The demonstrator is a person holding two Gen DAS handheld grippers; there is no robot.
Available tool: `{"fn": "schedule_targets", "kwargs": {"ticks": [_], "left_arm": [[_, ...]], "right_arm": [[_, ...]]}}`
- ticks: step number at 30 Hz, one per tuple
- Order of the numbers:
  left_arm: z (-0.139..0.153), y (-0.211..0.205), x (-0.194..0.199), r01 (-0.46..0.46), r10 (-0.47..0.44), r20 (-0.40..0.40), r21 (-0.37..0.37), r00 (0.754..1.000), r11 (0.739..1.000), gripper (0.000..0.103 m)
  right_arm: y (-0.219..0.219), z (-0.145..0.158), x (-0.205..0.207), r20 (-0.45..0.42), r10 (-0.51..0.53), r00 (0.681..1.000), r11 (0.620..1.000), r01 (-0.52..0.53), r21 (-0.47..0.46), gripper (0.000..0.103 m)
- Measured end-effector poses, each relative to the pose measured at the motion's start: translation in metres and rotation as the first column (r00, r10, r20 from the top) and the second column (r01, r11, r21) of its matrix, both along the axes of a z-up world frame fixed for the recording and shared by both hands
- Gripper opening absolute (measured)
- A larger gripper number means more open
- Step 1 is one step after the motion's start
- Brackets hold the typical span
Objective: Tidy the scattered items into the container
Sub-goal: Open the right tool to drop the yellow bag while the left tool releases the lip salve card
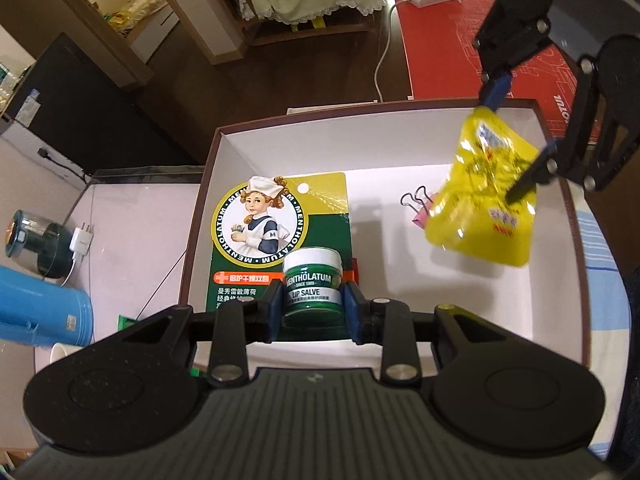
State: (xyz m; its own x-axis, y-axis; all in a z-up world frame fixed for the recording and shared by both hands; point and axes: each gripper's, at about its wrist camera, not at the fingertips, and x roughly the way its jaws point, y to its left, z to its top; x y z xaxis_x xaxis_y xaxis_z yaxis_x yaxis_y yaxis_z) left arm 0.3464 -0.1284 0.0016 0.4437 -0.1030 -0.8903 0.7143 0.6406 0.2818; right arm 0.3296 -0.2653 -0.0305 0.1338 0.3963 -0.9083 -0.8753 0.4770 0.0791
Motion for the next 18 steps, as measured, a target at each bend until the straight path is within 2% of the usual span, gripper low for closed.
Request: {"fn": "schedule_targets", "kwargs": {"ticks": [8,18], "left_arm": [[-0.023,-0.003,0.025,0.042,-0.042,-0.035,0.019,0.999,0.999,0.027],[-0.048,-0.011,0.044,0.1,-0.098,-0.063,0.044,0.993,0.994,0.027]], "right_arm": [[0.005,-0.029,0.011,-0.085,0.023,0.996,0.998,-0.028,-0.057,0.055],[0.006,-0.051,0.023,-0.192,-0.024,0.981,0.994,0.004,-0.105,0.055]]}}
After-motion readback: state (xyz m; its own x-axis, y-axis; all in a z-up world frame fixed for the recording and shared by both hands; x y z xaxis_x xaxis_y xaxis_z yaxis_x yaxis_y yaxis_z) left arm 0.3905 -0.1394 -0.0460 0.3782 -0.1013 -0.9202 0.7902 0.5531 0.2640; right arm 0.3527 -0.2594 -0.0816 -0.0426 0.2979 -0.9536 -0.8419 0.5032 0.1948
